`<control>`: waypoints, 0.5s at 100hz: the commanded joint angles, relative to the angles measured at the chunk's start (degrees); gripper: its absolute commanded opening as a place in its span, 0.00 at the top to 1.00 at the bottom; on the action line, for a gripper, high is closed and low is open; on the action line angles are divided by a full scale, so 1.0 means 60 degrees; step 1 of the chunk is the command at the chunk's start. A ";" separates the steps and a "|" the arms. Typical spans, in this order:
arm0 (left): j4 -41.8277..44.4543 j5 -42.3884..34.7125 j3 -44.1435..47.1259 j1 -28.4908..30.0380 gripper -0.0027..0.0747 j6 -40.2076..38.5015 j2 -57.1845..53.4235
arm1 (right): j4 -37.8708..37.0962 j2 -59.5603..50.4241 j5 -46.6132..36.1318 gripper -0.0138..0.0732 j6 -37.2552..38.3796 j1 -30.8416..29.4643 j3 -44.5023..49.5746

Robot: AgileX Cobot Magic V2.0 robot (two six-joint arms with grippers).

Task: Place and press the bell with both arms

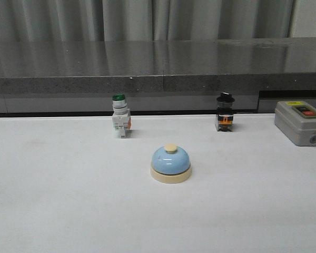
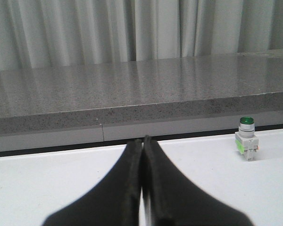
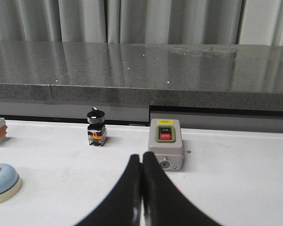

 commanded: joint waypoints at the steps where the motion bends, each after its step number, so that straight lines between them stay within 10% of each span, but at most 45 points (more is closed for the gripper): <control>1: -0.0002 -0.0767 0.0413 0.0010 0.99 -0.0095 -0.0275 | -0.0091 -0.0171 -0.0789 0.91 -0.0051 -0.0056 -0.0131; 50: -0.0002 -0.0767 0.0413 0.0010 0.99 -0.0095 -0.0275 | -0.0091 0.0107 -0.0888 0.91 -0.0043 -0.0046 -0.1174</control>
